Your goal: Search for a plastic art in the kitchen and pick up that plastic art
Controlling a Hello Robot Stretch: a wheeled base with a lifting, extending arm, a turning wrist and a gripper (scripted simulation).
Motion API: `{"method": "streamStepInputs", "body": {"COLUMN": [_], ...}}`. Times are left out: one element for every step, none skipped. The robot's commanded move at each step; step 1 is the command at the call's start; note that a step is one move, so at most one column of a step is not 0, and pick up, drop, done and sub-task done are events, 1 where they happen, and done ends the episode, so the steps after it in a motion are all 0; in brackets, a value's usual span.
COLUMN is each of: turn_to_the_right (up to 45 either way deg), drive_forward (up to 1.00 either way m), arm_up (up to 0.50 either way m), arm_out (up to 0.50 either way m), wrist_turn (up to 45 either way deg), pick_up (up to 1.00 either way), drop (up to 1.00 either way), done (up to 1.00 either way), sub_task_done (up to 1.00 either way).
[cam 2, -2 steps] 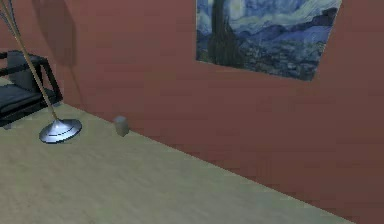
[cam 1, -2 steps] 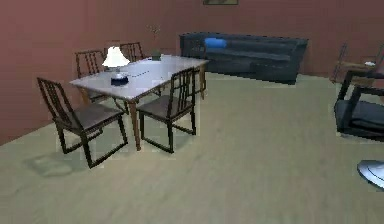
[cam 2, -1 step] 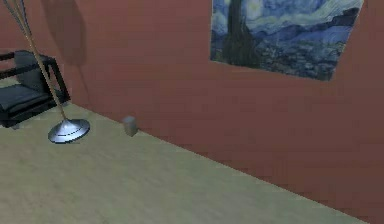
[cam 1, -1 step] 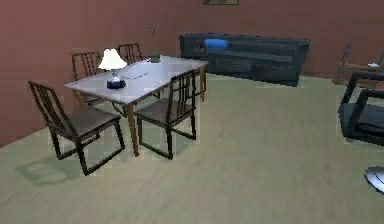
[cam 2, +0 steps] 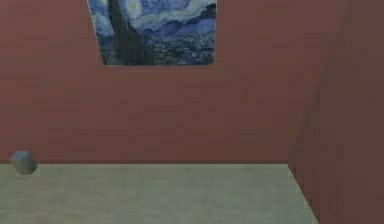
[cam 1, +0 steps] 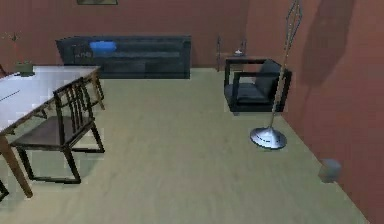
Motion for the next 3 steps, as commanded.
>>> {"method": "streamStepInputs", "body": {"turn_to_the_right": [0.0, -45.0, -33.0], "drive_forward": [0.4, 0.0, 0.0], "arm_up": [0.0, 0.0, 0.0], "arm_out": [0.0, 0.0, 0.0], "wrist_turn": [0.0, 0.0, 0.0], "pick_up": [0.0, 0.0, 0.0], "drop": [0.0, 0.0, 0.0], "done": [0.0, 0.0, 0.0], "sub_task_done": [0.0, 0.0, 0.0]}}
